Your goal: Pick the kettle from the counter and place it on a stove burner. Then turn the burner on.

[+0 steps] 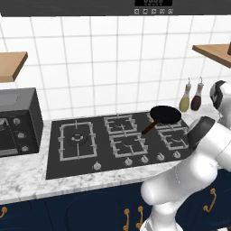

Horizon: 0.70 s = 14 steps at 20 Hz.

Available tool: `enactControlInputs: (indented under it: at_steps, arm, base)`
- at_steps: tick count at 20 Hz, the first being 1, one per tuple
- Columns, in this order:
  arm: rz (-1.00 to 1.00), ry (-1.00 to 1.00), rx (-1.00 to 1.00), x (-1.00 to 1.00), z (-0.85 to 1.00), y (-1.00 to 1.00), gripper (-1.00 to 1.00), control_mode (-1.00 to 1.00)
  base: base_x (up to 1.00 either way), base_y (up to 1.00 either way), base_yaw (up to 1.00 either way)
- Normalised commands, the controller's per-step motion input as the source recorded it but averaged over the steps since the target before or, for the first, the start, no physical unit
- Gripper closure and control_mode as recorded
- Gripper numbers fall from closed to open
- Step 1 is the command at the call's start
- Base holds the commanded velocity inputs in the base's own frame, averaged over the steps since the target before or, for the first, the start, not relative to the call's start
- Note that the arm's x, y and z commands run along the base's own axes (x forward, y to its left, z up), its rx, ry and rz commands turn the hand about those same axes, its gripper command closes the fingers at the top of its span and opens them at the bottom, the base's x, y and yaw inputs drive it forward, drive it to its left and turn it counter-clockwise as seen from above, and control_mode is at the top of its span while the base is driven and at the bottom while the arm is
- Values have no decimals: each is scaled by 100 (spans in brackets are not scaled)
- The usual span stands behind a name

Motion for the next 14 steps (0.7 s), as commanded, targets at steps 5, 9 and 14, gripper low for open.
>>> enactControlInputs:
  at_steps: [5,9,14]
  arm:
    - [-10,0,-8,45,-20,-13,-100,-100]
    - [-10,0,-9,39,-26,-38,-100,-100]
    - [-8,0,-1,51,-8,-24,-100,-100]
  base:
    - [0,0,0]
    - [0,0,0]
    - [0,0,0]
